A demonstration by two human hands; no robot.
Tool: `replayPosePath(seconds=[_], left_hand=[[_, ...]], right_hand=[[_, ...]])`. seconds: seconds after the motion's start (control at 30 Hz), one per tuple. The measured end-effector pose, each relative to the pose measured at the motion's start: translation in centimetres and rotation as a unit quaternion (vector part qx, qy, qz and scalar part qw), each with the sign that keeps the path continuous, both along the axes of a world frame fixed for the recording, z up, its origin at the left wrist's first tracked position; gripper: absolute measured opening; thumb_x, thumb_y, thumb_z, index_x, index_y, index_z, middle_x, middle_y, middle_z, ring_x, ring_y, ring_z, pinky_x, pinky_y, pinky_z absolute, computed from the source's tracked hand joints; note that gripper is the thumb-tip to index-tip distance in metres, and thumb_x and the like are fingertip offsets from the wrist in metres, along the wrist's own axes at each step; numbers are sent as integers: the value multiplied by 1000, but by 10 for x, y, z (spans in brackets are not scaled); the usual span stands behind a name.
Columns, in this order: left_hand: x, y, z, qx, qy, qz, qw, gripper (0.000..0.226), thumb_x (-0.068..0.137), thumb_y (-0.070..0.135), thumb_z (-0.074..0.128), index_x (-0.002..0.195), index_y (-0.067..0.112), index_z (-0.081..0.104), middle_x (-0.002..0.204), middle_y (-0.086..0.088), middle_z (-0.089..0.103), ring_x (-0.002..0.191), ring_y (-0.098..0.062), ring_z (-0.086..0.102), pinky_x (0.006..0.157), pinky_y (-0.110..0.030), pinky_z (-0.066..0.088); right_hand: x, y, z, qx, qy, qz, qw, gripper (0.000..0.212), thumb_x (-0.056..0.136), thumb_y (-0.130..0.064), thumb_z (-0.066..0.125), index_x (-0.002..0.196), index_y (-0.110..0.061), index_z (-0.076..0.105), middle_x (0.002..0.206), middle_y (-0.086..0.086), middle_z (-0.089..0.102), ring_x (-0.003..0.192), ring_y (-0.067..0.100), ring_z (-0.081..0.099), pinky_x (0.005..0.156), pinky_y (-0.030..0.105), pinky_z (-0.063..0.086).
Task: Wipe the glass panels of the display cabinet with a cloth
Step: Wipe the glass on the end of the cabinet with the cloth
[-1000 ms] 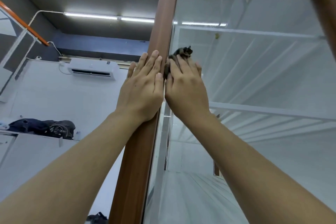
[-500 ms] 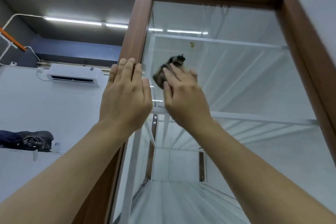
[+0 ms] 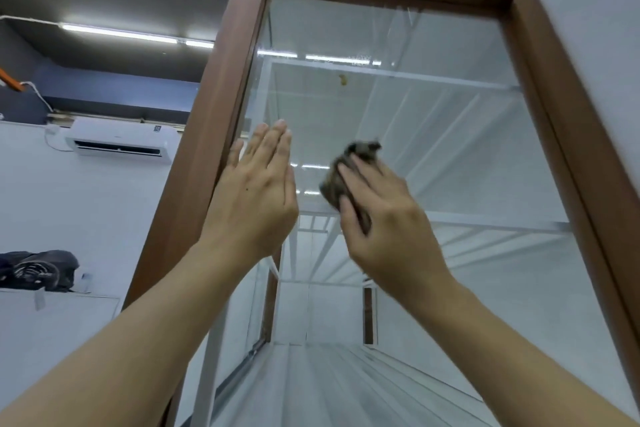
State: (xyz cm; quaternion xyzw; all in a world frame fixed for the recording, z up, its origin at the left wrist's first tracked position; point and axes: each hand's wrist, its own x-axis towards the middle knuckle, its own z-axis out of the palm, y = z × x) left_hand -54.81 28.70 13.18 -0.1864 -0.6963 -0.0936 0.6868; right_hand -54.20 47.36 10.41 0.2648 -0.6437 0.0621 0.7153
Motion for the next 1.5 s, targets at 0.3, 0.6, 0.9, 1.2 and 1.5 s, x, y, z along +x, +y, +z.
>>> replayPosePath(seconds=[0.3,0.6,0.9,1.2,1.5], left_hand=[[0,2,-2,0,-19,15,1000,68,99,45,7,161,18,2,169,6,-8,153,-5,-14,122,-26,-15],[-1,3,-2,2,-17,34,999,67,99,43,5,161,16,2,169,4,-9,154,-7,-15,122,-27,-16],[-1,2,-2,-4,-23,27,999,68,99,43,7,161,17,5,169,4,-5,154,-7,-11,125,-31,-10],[0,1,0,1,-24,20,1000,69,98,44,9,161,16,8,170,3,-1,154,-7,-8,126,-33,-7],[7,72,-2,0,-24,6,1000,68,97,38,8,161,15,7,170,0,-2,156,-14,-7,127,-37,-6]], right_hand=[[4,-16,77,-104,-17,16,994,47,101,-26,48,144,-9,52,155,9,44,147,27,33,121,38,25],[-1,48,48,-161,10,3,987,53,96,-32,41,141,-9,56,151,10,49,143,30,39,119,38,28],[3,26,-47,16,-16,3,1000,49,100,-30,45,145,-12,52,153,5,47,147,22,35,122,36,28],[0,4,57,-77,9,19,997,44,95,-23,50,134,-6,61,145,15,55,137,34,46,114,43,34],[-1,104,51,-184,-12,-5,983,55,96,-34,40,145,-11,52,154,9,46,146,28,35,121,37,25]])
